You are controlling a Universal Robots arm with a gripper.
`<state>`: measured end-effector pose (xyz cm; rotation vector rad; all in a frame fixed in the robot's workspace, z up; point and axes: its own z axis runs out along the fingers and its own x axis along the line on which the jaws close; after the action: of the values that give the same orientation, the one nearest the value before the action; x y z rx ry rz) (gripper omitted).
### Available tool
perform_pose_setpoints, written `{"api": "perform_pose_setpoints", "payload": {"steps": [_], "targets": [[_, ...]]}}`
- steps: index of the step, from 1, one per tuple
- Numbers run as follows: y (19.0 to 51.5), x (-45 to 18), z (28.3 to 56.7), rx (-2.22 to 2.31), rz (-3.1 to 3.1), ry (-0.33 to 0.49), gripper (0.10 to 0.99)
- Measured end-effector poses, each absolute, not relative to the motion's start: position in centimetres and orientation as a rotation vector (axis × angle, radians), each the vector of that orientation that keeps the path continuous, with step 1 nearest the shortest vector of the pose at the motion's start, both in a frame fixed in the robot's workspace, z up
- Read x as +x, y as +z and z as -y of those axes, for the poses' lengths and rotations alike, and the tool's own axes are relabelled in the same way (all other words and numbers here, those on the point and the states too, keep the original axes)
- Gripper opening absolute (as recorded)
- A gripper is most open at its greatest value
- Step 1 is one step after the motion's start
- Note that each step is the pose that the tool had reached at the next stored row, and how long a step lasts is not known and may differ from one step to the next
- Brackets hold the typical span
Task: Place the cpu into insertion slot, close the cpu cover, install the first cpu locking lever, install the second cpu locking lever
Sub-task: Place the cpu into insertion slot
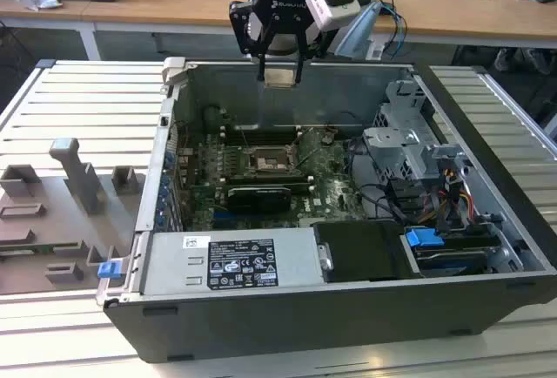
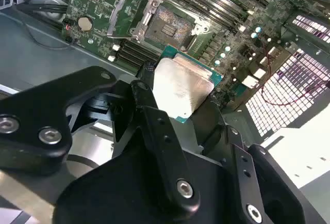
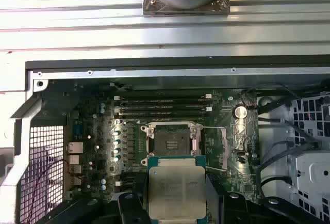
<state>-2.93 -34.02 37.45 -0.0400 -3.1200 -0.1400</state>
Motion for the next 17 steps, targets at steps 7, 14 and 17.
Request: {"api": "perform_pose_setpoints", "payload": {"steps": [7,14,17], "targets": [[37.30,-2.97,34.02,-0.113,3.120,-0.137,0.541],[37.12,-2.97,34.02,-0.224,3.118,-0.135,0.541],[37.09,-2.97,34.02,-0.244,3.117,-0.135,0.541]]}}
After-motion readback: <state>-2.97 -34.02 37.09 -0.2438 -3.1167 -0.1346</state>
